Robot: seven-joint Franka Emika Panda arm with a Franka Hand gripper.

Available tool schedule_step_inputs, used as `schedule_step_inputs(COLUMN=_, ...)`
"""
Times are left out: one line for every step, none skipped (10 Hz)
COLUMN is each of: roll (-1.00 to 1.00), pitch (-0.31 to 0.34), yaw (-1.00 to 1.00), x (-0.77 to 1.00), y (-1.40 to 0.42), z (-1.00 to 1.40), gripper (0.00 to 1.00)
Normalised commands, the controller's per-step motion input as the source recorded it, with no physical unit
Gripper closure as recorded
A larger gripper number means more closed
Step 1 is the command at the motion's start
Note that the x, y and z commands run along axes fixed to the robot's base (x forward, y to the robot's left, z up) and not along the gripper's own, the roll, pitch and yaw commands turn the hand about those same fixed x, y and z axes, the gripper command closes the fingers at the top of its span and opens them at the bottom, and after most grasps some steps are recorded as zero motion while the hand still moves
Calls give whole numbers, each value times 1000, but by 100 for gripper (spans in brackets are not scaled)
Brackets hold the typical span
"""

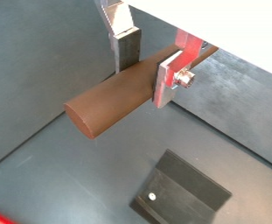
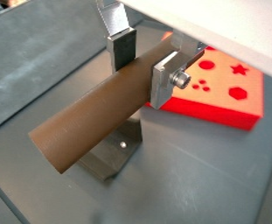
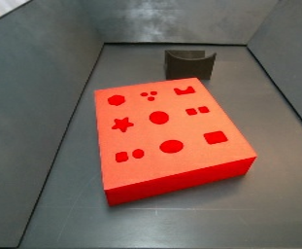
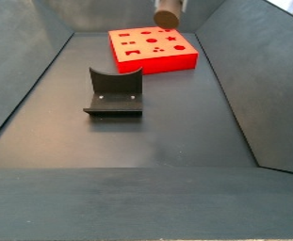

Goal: Pick up the oval object. Move up. Place the oval object on the fixture. Regrasp the oval object. Move to above the board. Insert the oval object.
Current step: Place the oval object on the fixture.

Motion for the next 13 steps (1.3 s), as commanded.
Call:
schedule_step_inputs(roll=-145, pitch=128, yaw=99, x=1000, y=-132, z=155, gripper=100)
schedule_step_inputs(roll=-135, pitch=129, yaw=72, x=1000, y=-122, z=143, gripper=100)
schedule_step_inputs(roll=-116, pitch=135, yaw=43, x=1000, y=-103, z=122, gripper=100)
schedule_step_inputs(roll=-96, pitch=141, yaw=31, x=1000, y=-91, z=107, gripper=100)
schedule_step_inputs(roll=-82, pitch=140, yaw=27, x=1000, y=-78, z=95, gripper=100)
schedule_step_inputs(roll=-72, pitch=143, yaw=26, x=1000, y=-65, z=80, gripper=100)
schedule_step_inputs(roll=-69, pitch=142, yaw=26, x=1000, y=-58, z=70, gripper=100)
schedule_step_inputs(roll=-1000, pitch=131, yaw=179, x=1000, y=-28, z=-867, gripper=100)
schedule_step_inputs(roll=-1000, pitch=127, yaw=165, x=933, y=9, z=-856, gripper=100)
schedule_step_inputs(roll=-1000, pitch=117, yaw=139, x=890, y=44, z=-681, gripper=100)
schedule_step_inputs(roll=-1000, pitch=116, yaw=122, x=819, y=32, z=-490, gripper=100)
schedule_step_inputs(roll=-1000, pitch=119, yaw=100, x=711, y=31, z=-237, gripper=100)
schedule_step_inputs(roll=-1000, pitch=136, yaw=81, x=612, y=35, z=-71, gripper=100)
